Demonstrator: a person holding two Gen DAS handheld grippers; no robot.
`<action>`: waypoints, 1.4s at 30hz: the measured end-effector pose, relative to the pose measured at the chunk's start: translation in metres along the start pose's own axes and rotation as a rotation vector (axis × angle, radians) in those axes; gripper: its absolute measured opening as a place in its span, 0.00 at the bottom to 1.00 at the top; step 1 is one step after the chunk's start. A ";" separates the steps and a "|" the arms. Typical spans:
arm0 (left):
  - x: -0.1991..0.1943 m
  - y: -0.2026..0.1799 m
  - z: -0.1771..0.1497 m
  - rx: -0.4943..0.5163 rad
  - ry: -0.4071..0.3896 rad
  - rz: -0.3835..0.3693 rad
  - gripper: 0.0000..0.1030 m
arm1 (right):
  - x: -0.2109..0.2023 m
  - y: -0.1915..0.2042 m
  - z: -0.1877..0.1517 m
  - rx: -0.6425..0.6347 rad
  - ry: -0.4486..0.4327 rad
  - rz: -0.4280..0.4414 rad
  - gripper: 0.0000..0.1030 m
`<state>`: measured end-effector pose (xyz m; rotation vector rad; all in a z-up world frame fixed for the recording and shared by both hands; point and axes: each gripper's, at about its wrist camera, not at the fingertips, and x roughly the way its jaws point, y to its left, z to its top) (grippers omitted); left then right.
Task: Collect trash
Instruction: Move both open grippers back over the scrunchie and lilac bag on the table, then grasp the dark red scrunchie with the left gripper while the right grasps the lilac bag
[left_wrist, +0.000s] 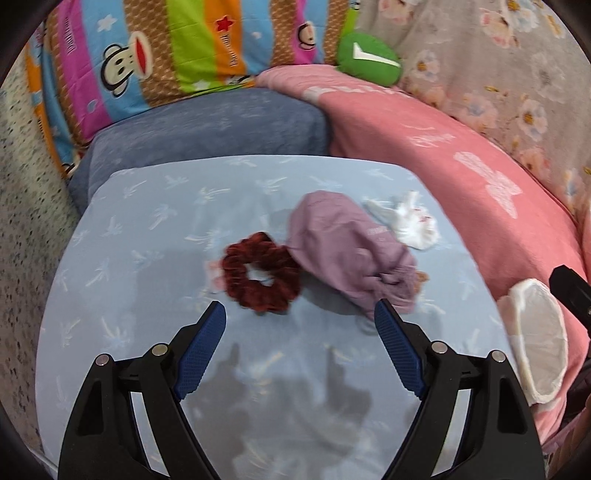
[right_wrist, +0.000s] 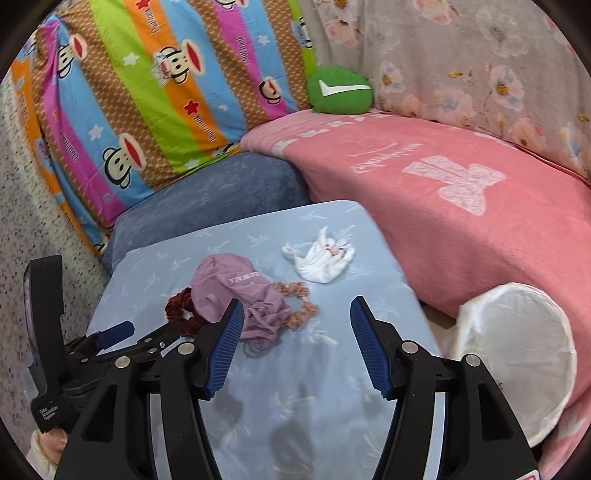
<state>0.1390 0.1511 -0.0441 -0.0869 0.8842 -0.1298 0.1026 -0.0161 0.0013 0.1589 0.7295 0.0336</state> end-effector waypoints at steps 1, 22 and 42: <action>0.004 0.006 0.001 -0.007 0.003 0.013 0.78 | 0.009 0.006 0.001 -0.006 0.005 0.009 0.59; 0.093 0.056 0.014 -0.116 0.116 0.020 0.56 | 0.167 0.040 0.003 0.010 0.161 0.033 0.59; 0.012 0.025 0.033 -0.083 -0.012 -0.050 0.15 | 0.081 0.052 0.028 -0.056 0.045 0.090 0.04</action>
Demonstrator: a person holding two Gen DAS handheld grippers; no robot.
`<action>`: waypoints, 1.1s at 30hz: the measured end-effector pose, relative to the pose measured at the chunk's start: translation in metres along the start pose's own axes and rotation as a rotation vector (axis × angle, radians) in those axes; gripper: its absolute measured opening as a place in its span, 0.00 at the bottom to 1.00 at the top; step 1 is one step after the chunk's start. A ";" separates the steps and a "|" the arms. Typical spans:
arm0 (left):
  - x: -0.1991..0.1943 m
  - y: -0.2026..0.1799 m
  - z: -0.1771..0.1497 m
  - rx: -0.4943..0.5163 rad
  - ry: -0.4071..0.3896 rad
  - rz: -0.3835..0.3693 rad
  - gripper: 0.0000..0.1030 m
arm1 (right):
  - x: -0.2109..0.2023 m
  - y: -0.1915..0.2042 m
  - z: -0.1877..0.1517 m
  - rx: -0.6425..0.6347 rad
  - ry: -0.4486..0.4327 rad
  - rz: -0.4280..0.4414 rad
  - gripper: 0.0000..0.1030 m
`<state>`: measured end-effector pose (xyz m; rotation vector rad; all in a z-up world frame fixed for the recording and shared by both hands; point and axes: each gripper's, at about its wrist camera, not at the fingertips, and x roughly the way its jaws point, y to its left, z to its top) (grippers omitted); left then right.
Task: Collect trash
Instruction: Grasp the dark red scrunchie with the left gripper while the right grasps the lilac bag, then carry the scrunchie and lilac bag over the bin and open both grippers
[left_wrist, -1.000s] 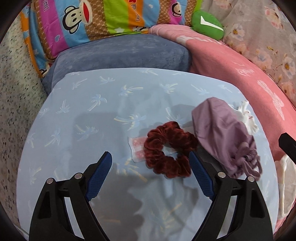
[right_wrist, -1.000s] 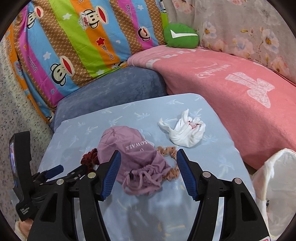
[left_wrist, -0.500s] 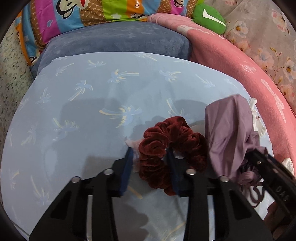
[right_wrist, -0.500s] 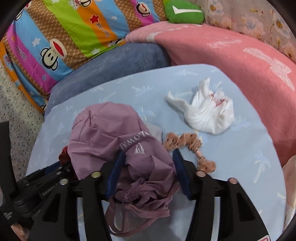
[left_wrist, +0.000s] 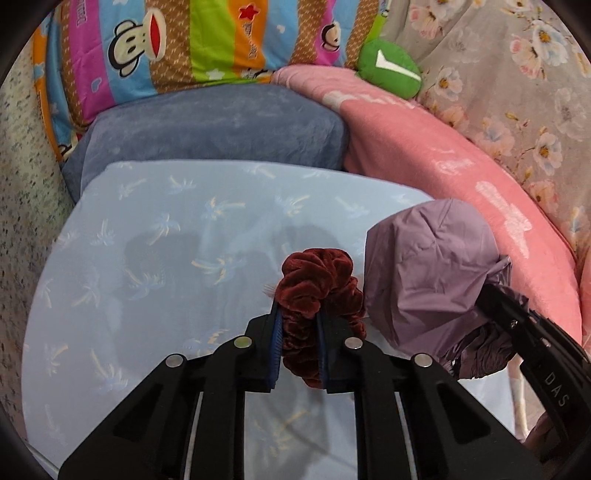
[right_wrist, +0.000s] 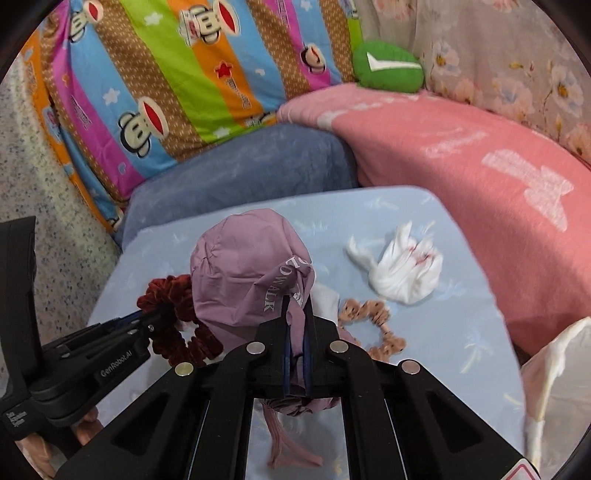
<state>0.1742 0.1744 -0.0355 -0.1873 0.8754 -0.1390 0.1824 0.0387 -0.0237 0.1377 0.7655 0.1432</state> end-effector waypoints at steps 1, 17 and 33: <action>-0.007 -0.006 0.002 0.008 -0.012 -0.006 0.15 | -0.012 -0.002 0.004 0.004 -0.022 -0.004 0.04; -0.096 -0.115 -0.002 0.178 -0.158 -0.145 0.15 | -0.182 -0.068 0.021 0.084 -0.275 -0.076 0.04; -0.119 -0.231 -0.042 0.354 -0.146 -0.314 0.15 | -0.269 -0.176 -0.018 0.217 -0.353 -0.217 0.04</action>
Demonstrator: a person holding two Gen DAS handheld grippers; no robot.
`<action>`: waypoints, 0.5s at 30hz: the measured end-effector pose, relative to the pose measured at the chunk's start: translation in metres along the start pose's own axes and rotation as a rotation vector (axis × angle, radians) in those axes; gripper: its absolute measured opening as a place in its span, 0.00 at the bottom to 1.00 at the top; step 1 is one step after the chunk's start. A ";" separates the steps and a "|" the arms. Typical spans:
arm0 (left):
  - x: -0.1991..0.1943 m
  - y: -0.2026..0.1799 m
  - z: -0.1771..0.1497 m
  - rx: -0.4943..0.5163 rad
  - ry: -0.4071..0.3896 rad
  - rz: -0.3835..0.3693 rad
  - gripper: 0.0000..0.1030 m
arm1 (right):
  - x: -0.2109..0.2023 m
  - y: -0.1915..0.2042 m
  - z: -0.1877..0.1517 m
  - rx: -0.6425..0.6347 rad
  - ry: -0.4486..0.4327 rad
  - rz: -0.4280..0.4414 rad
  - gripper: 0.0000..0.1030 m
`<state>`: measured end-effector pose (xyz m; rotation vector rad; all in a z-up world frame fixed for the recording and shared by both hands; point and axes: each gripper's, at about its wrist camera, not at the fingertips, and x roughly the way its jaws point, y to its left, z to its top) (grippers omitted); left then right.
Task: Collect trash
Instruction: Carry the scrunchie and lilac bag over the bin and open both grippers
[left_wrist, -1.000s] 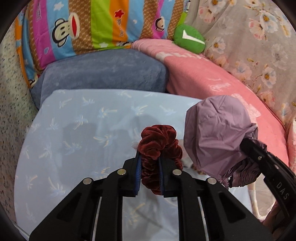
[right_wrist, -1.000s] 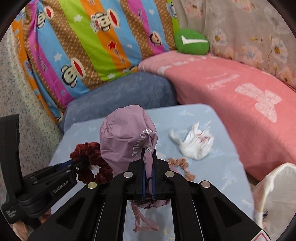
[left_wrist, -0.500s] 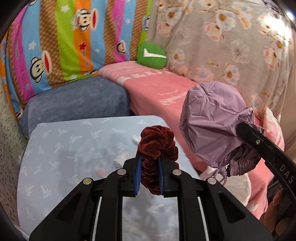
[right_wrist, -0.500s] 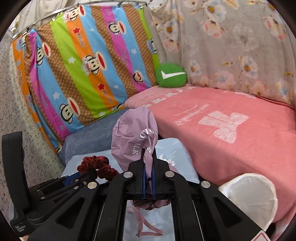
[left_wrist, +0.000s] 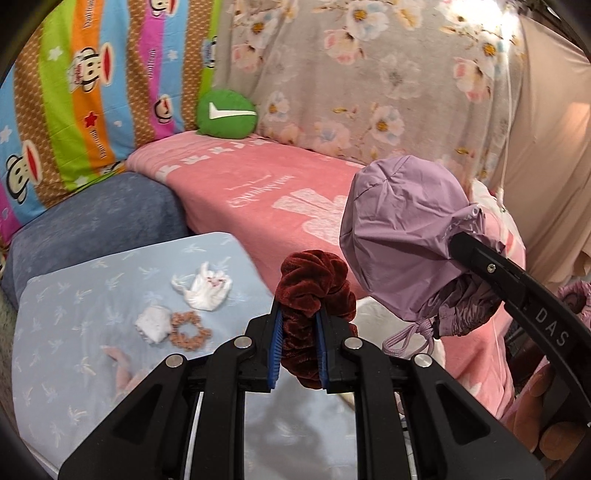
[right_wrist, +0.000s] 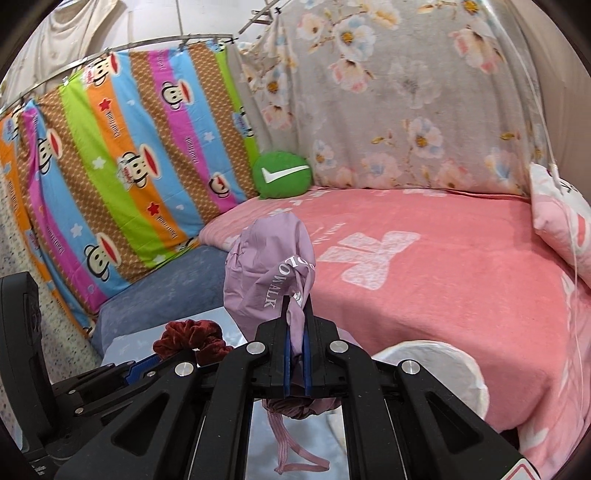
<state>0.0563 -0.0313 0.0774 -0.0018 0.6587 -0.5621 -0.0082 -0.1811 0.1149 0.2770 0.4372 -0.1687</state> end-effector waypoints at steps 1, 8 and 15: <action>0.002 -0.006 0.000 0.008 0.004 -0.010 0.15 | -0.002 -0.008 -0.001 0.009 0.000 -0.009 0.04; 0.019 -0.043 -0.004 0.058 0.035 -0.066 0.15 | -0.010 -0.048 -0.007 0.046 0.005 -0.060 0.04; 0.036 -0.072 -0.008 0.094 0.068 -0.120 0.15 | -0.010 -0.077 -0.013 0.072 0.019 -0.096 0.04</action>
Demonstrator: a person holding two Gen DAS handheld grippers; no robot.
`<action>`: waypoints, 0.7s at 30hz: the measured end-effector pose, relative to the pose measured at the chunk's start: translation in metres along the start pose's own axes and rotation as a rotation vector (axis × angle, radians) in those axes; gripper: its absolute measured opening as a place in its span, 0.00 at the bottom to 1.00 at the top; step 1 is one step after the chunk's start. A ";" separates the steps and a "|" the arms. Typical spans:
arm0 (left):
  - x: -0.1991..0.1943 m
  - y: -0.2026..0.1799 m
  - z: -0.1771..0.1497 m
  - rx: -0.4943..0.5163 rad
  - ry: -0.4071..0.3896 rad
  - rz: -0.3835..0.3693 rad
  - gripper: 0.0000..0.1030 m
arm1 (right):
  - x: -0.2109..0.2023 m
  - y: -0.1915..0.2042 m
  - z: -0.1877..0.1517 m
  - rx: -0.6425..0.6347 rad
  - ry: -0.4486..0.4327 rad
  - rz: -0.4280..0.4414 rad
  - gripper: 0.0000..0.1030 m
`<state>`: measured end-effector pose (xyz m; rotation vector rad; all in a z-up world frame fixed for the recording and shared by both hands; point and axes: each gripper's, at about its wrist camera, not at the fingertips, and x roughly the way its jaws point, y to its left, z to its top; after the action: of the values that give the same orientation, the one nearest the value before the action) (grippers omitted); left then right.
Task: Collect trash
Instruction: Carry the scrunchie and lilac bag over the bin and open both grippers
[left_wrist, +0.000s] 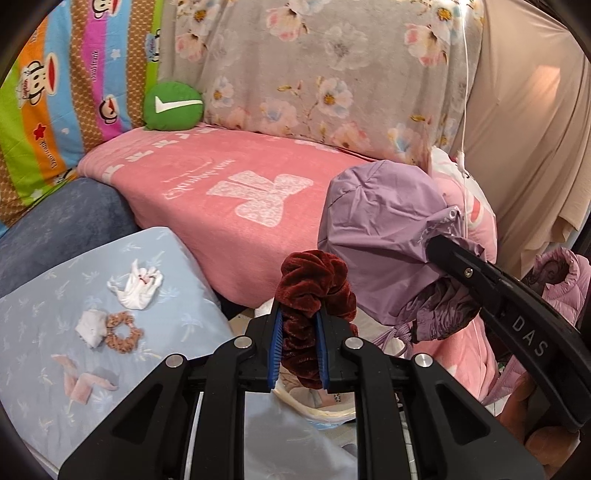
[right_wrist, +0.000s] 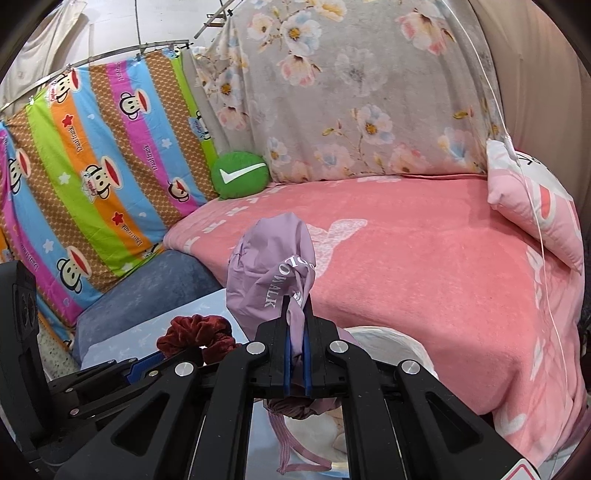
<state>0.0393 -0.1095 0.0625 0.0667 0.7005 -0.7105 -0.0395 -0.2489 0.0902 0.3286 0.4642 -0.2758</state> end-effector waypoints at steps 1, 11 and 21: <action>0.003 -0.003 0.000 0.005 0.004 -0.002 0.16 | 0.001 -0.002 0.000 0.003 0.001 -0.004 0.04; 0.031 -0.022 -0.001 0.033 0.039 -0.034 0.36 | 0.013 -0.025 -0.001 0.032 0.015 -0.034 0.05; 0.034 -0.017 0.001 0.049 0.005 0.041 0.75 | 0.026 -0.025 -0.002 0.034 0.014 -0.048 0.26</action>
<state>0.0471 -0.1423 0.0456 0.1280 0.6848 -0.6883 -0.0263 -0.2751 0.0697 0.3528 0.4820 -0.3285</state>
